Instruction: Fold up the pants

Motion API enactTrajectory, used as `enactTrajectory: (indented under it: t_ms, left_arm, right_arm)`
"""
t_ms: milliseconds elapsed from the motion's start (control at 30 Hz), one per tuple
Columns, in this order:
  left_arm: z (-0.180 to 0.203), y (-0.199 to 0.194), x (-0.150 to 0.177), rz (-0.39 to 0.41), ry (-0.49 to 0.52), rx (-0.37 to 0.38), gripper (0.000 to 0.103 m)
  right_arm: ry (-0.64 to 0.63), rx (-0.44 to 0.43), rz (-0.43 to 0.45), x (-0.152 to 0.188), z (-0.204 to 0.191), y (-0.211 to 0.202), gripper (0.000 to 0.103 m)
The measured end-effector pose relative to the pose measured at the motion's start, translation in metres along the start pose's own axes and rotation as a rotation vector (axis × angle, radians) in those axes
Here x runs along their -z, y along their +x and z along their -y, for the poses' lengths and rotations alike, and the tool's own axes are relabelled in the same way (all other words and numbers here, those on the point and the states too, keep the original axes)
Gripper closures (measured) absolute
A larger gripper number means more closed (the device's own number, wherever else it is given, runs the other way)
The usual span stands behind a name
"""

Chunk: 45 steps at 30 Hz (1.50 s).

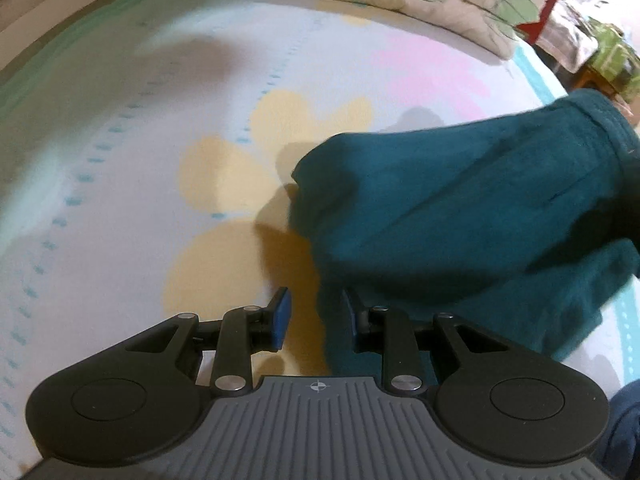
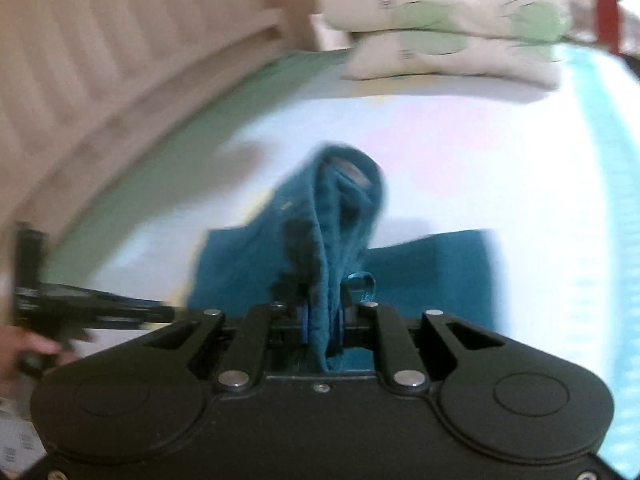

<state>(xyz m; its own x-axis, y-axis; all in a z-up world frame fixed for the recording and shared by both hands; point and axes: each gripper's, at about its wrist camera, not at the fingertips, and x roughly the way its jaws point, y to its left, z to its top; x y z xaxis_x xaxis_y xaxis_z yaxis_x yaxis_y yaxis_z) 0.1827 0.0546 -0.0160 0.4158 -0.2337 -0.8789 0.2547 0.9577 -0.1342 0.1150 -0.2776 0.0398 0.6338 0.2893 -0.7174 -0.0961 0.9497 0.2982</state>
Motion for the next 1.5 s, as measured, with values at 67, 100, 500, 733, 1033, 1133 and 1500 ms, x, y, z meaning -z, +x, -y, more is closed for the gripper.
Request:
enactTrajectory:
  t_ms: [67, 100, 500, 733, 1033, 1133, 1500]
  left_arm:
    - [0.007, 0.006, 0.0, -0.024, 0.014, 0.021, 0.076]
    - [0.012, 0.008, 0.002, -0.038, 0.03, 0.032, 0.076]
    - [0.059, 0.028, 0.025, -0.138, 0.267, 0.162, 0.076]
    - [0.075, 0.038, 0.038, -0.19, 0.365, 0.185, 0.076]
    - [0.067, 0.033, 0.039, -0.222, 0.318, 0.223, 0.076]
    - [0.068, 0.032, 0.039, -0.23, 0.311, 0.228, 0.076]
    - [0.072, 0.029, 0.038, -0.228, 0.32, 0.229, 0.076]
  right_arm:
    - [0.059, 0.044, -0.074, 0.005, 0.023, 0.016, 0.082]
    - [0.076, 0.061, -0.119, 0.008, 0.029, 0.028, 0.081]
    - [0.158, 0.234, -0.132, 0.012, 0.045, 0.031, 0.049]
    - [0.056, 0.108, -0.139, 0.008, 0.017, 0.047, 0.049]
    - [0.1, 0.079, -0.392, 0.038, 0.03, 0.075, 0.067]
    - [0.063, 0.101, -0.359, 0.026, 0.02, 0.061, 0.065]
    - [0.066, 0.095, -0.07, -0.031, 0.006, 0.097, 0.059]
